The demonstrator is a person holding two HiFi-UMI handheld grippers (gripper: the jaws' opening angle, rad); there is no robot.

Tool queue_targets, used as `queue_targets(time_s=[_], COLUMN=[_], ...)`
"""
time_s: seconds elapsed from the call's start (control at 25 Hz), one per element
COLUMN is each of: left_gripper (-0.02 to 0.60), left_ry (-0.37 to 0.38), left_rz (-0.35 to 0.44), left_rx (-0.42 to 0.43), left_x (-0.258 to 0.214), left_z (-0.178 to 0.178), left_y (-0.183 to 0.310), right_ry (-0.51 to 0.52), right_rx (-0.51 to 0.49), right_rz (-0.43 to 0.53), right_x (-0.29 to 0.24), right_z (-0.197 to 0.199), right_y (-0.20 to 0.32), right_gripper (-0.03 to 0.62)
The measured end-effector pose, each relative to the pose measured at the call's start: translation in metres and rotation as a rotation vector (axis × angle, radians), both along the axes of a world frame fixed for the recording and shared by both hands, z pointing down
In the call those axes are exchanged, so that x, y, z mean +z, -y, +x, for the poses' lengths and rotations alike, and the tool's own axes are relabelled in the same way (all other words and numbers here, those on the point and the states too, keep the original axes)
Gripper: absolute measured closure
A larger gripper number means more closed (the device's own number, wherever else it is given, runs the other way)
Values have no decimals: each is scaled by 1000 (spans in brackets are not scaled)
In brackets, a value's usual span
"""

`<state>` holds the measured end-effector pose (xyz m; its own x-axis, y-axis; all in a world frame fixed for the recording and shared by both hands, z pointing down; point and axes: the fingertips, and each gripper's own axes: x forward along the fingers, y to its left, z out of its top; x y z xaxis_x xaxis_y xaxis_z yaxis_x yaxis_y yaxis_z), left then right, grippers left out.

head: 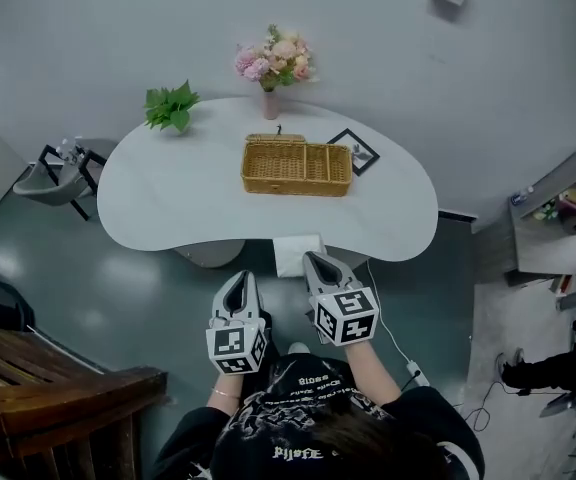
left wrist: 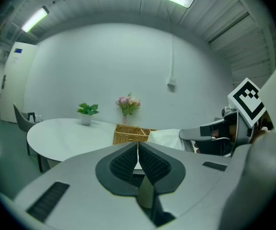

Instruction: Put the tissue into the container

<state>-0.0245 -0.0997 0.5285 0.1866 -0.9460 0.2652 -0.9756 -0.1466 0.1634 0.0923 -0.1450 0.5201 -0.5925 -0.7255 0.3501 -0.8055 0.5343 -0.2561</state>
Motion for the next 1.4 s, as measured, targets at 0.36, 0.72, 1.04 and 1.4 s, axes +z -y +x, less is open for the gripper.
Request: queue_targets(time_s=[0.36, 0.72, 1.04, 1.4], left_gripper=[555, 555, 555, 555], left_ry=[-13, -30, -29, -36], left_rz=[-2, 1, -10, -27], left_rx=[59, 138, 229, 265], left_x=[-5, -7, -7, -6], left_z=[-40, -73, -97, -107], left_y=[102, 178, 217, 237], right_ry=[1, -6, -35, -8], right_rx=[73, 151, 180, 204], right_rz=[-8, -1, 8, -2], right_x=[-8, -16, -23, -27], right_z=[-31, -63, -94, -106], right_y=[88, 150, 190, 217], right_gripper=[572, 571, 571, 571])
